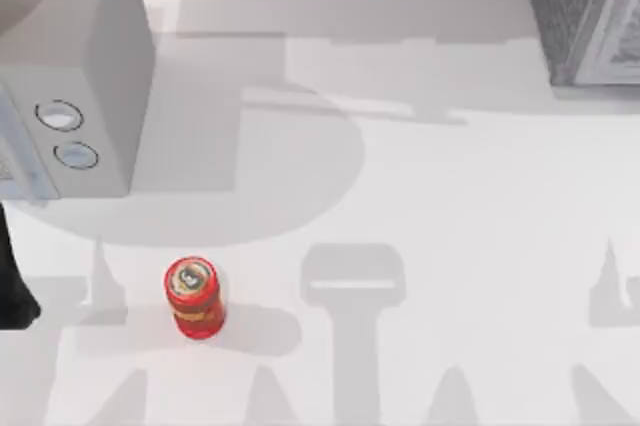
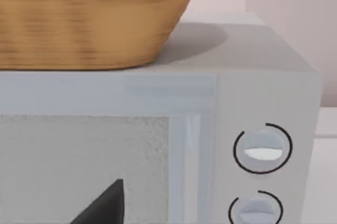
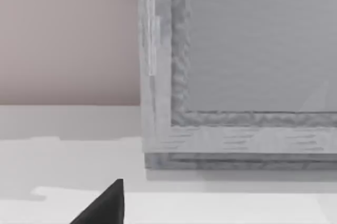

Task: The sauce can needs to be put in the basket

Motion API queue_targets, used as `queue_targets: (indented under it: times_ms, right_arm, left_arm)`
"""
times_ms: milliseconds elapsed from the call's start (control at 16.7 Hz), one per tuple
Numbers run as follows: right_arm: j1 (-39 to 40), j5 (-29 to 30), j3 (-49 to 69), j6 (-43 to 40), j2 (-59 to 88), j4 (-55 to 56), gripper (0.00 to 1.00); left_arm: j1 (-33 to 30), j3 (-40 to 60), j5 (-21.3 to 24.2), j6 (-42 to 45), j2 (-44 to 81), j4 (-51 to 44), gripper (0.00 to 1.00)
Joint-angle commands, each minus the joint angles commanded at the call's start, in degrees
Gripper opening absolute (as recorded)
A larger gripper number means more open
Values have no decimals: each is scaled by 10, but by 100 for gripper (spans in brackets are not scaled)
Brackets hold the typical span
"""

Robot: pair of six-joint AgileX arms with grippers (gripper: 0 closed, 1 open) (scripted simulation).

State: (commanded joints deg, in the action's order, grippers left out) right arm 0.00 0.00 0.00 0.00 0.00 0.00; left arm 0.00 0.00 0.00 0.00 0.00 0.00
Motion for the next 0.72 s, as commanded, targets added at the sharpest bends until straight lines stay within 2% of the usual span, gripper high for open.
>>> queue_targets:
  times_ms: [180,360,540,720]
  right_arm:
    - [0,0,0,0,0,0,100]
    - [0,0,0,0,0,0,100]
    - [0,0,0,0,0,0,100]
    - [0,0,0,0,0,0,100]
  left_arm:
    - [1,2,3,5,5,-2,100]
    - [6,20,36,54,55,-23,100]
    - [13,52,106,152,157,-68,100]
    - [20,95,209,288,297,-131,100]
